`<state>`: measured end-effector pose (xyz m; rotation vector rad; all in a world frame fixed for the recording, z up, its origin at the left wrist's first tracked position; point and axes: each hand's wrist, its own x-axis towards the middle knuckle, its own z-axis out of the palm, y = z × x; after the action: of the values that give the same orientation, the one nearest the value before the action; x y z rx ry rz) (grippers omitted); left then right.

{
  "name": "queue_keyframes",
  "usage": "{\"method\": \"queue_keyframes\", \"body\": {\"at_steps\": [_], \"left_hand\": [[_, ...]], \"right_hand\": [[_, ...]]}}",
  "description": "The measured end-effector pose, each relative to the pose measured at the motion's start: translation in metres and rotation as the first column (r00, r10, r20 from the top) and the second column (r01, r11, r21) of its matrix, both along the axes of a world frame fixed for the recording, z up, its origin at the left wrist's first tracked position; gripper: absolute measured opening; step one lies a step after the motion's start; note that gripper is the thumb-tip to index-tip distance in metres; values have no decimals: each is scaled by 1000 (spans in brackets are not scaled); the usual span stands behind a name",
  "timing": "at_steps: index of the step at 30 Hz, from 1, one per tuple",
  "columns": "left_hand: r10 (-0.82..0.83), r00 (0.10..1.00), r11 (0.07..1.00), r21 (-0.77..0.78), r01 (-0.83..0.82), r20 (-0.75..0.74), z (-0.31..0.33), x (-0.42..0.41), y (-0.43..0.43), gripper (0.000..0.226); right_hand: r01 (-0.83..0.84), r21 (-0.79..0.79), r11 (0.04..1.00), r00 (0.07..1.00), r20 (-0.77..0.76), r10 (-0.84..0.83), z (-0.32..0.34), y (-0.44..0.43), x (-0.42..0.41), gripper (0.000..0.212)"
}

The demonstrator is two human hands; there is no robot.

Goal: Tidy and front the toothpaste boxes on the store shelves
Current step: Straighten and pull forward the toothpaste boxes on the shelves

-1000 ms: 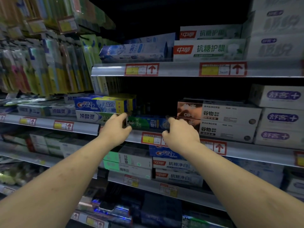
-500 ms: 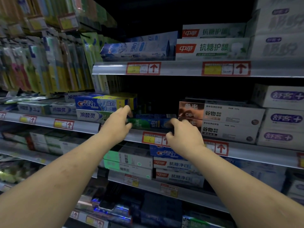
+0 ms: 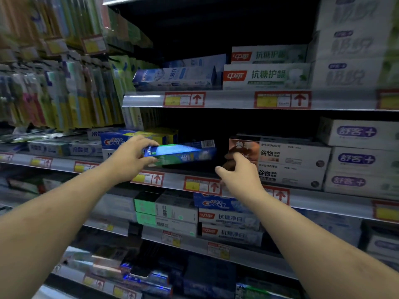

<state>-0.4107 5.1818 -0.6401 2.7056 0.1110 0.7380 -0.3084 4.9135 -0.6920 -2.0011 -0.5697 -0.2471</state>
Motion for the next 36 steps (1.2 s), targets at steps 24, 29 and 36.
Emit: {"method": "queue_keyframes", "body": {"at_steps": [24, 29, 36], "left_hand": [[-242, 960, 670, -690, 272, 143, 8, 1, -274, 51], [-398, 905, 703, -585, 405, 147, 9, 23, -369, 41], [-602, 784, 576, -598, 557, 151, 0, 52, -509, 55]], "right_hand": [[367, 390, 845, 930, -177, -322, 50, -261, -44, 17], [499, 422, 757, 864, -174, -473, 46, -359, -50, 16], [655, 362, 663, 746, -175, -643, 32, -488, -52, 19]]}}
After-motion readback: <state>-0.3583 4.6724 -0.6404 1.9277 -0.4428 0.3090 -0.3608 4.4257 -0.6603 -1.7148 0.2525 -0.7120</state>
